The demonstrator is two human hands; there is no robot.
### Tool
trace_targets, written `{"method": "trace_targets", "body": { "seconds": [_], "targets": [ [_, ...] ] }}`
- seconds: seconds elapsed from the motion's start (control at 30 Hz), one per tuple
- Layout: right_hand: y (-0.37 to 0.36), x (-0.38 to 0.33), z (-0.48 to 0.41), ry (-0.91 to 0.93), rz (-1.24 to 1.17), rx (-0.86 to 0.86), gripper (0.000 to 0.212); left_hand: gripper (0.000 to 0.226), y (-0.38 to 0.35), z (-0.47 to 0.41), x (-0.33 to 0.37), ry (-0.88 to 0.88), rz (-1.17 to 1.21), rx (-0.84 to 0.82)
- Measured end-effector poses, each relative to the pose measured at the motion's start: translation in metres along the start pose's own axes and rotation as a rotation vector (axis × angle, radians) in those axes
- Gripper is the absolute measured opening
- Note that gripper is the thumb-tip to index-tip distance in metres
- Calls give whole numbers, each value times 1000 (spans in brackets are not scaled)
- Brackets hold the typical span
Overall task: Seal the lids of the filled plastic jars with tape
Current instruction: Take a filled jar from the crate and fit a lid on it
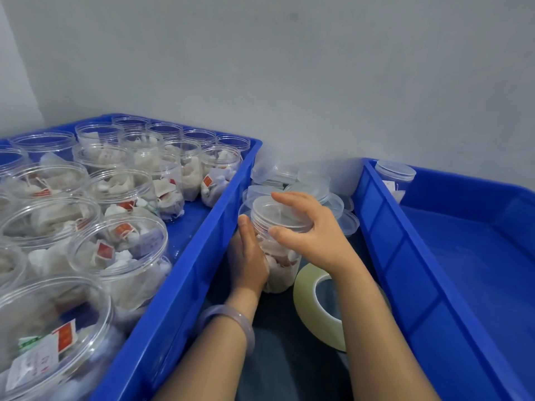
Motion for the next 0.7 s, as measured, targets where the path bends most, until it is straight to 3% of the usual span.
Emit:
{"method": "trace_targets", "body": {
  "seconds": [0.17, 0.3, 0.37, 0.43, 0.5, 0.53, 0.6, 0.7],
  "targets": [
    [0, -2, -1, -12, 38, -48, 58, 81, 1, 0, 0, -2, -27, -2],
    [4, -1, -4, -154, 177, -143, 94, 88, 0, 1, 0, 15, -57, -18],
    [2, -3, -4, -204, 239, -111, 103, 95, 1, 0, -1, 43, -55, -17],
    [-4, -9, -4, -251, 293, -15, 106, 79, 0, -2, -5, 77, -75, -9],
    [-11, -16, -2, -260, 381, 12, 103, 43, 0, -1, -7, 83, -169, 18],
    [-13, -20, -1, -254, 414, -32, 101, 35, 0, 0, -9, 94, -203, 23],
    [-9, -29, 3, -240, 469, -153, 91, 43, 1, -1, -14, 71, -215, 5],
    [11, -35, 8, -200, 564, -164, 61, 80, 1, 1, -10, 34, -84, -27]
  ]
}}
Point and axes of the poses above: each hand's wrist, its own z-axis away from the middle knuckle, its own y-axis out of the back of the hand, x = y × z, the point moved 4 cm from there along -z, towards the middle knuckle, and after that the axes turned 3 degrees about -z, right-handed, at the moved point
